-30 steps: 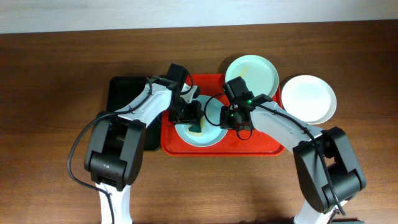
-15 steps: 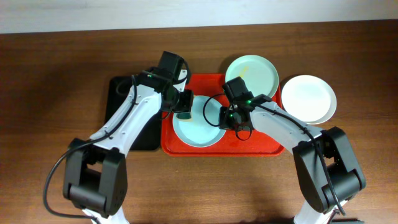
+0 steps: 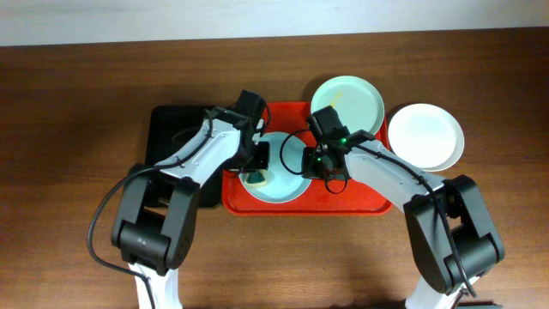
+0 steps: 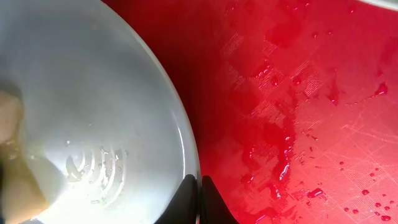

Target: Clean dirty plates on tray and stack at the side

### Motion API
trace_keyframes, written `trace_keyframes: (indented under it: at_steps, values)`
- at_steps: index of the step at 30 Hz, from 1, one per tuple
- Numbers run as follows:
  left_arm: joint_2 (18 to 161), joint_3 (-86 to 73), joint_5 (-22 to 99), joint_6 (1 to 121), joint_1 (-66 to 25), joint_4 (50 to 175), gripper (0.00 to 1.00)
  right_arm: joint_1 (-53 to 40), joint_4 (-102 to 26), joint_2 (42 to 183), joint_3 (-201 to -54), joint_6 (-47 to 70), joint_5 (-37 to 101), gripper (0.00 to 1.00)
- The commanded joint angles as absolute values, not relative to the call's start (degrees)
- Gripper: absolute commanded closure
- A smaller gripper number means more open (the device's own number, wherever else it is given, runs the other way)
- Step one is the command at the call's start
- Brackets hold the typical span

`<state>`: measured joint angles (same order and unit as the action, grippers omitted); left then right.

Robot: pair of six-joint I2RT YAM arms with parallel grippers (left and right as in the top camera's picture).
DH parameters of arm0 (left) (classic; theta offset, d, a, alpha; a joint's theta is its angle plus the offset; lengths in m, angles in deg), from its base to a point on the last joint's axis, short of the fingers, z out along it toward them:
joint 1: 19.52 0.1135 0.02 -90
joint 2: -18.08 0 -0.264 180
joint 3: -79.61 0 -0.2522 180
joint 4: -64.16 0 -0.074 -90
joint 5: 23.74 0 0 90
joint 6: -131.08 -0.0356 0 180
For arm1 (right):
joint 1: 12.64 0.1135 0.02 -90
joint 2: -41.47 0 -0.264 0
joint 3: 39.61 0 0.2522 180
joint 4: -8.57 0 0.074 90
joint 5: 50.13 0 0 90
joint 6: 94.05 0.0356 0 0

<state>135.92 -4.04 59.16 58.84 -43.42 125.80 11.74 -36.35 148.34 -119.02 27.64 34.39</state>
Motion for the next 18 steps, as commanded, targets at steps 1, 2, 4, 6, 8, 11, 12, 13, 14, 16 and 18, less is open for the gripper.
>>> trace_keyframes:
  at_steps: [1, 2, 4, 6, 8, 11, 12, 13, 14, 16, 18]
  values:
    - [137.95, -5.38, 61.52, 60.19, -43.66, 128.05, 1.0, 12.16, -36.19, 147.75, -118.41, 26.54, 34.15, 0.96]
    - [138.3, -5.4, 61.11, 60.17, -43.77, 128.71, 1.0, 12.16, -36.19, 147.75, -118.41, 26.43, 34.15, 0.96]
    - [139.02, -5.55, 60.01, 60.17, -44.2, 129.26, 1.0, 12.16, -36.1, 147.75, -118.41, 26.43, 34.13, 0.96]
    - [139.39, -6.1, 57.96, 60.19, -44.88, 128.78, 1.0, 12.16, -35.97, 147.75, -118.41, 26.43, 34.11, 0.96]
    - [139.5, -6.36, 56.36, 60.19, -45.47, 128.3, 1.0, 12.16, -36.0, 147.75, -118.41, 26.43, 34.09, 0.96]
    - [139.57, -6.36, 53.15, 60.17, -46.15, 127.62, 1.0, 12.16, -36.0, 147.75, -118.41, 26.43, 34.02, 0.96]
    - [139.57, -6.36, 51.88, 60.17, -46.22, 127.44, 1.0, 12.16, -36.0, 147.75, -118.41, 26.43, 33.72, 0.96]
    - [139.57, -6.36, 51.27, 60.17, -46.22, 127.25, 1.0, 12.16, -35.97, 147.75, -118.41, 26.43, 33.3, 0.96]
    - [139.57, -6.36, 50.22, 60.15, -46.22, 126.81, 1.0, 12.16, -35.95, 147.75, -118.41, 26.43, 32.54, 0.96]
    - [139.57, -6.36, 47.71, 60.11, -46.22, 125.87, 1.0, 12.16, -35.93, 147.75, -118.41, 26.43, 32.12, 0.96]
    - [139.57, -6.3, 46.14, 59.1, -46.08, 125.08, 1.0, 12.16, -35.93, 147.75, -118.41, 26.43, 32.14, 0.96]
